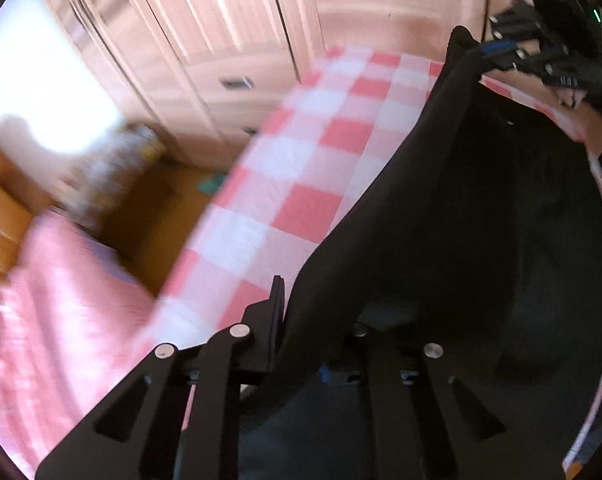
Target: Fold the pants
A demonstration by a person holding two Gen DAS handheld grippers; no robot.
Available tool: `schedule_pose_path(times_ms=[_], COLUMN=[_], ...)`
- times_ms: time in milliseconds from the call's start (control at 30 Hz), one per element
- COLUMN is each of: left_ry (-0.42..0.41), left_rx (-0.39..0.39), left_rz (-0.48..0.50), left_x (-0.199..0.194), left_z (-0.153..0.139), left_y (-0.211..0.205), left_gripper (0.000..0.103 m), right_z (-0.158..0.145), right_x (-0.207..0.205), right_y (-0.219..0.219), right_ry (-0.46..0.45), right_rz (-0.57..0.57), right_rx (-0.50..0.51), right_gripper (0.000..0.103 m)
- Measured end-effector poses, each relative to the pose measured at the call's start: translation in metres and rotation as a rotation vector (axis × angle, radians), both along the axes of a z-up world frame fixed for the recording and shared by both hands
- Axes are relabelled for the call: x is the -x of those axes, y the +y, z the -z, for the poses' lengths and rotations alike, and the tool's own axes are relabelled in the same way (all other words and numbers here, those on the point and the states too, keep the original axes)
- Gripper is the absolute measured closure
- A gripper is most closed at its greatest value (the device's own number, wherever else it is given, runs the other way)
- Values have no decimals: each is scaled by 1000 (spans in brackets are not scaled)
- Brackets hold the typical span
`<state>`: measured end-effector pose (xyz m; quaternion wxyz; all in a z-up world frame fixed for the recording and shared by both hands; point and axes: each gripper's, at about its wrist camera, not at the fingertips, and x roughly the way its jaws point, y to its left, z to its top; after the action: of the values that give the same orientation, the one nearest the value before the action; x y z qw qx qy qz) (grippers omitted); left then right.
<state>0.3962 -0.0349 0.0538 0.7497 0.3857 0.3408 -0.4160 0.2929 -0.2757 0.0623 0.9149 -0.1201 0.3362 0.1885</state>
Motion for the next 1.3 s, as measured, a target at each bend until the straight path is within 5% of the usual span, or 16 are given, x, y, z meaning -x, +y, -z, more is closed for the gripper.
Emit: schedule_pose_path(times_ms=[167, 367, 500, 700, 833, 867, 900, 933, 967, 1033, 1167, 1300], left_ry=[-252, -456, -407, -341, -291, -265, -255, -255, -254, -208, -85, 90], left_rx=[-16, -104, -91, -110, -40, -25, -12, 19, 47, 130, 325, 501], left_rz=[-53, -67, -99, -165, -212, -218, -224, -245, -262, -304, -473, -682], left_x=[117, 245, 299, 324, 325, 325, 324, 327, 330, 333, 340, 329], left_z=[-43, -17, 31, 96, 101, 100, 100, 98, 95, 88, 67, 60], left_y=[6, 7, 7, 5, 18, 22, 25, 26, 29, 39, 62, 93], left_gripper=[90, 90, 90, 87, 84, 81, 64, 34, 24, 19, 4, 2], right_z=[-22, 1, 32, 79, 86, 86, 87, 87, 87, 84, 84, 86], right_x=[66, 156, 200, 232, 243, 244, 250, 253, 259, 269, 288, 291], right_y=[5, 10, 14, 30, 35, 35, 34, 32, 30, 22, -3, -36], right_ry=[-59, -21, 29, 97, 109, 124, 130, 138, 142, 138, 139, 140], right_rz=[-25, -34, 0, 47, 72, 82, 88, 101, 110, 145, 238, 386], right_rx=[13, -21, -57, -40, -40, -46, -48, -57, -75, -133, -236, -366], right_gripper=[93, 93, 93, 93, 91, 88, 85, 77, 62, 40, 38, 38])
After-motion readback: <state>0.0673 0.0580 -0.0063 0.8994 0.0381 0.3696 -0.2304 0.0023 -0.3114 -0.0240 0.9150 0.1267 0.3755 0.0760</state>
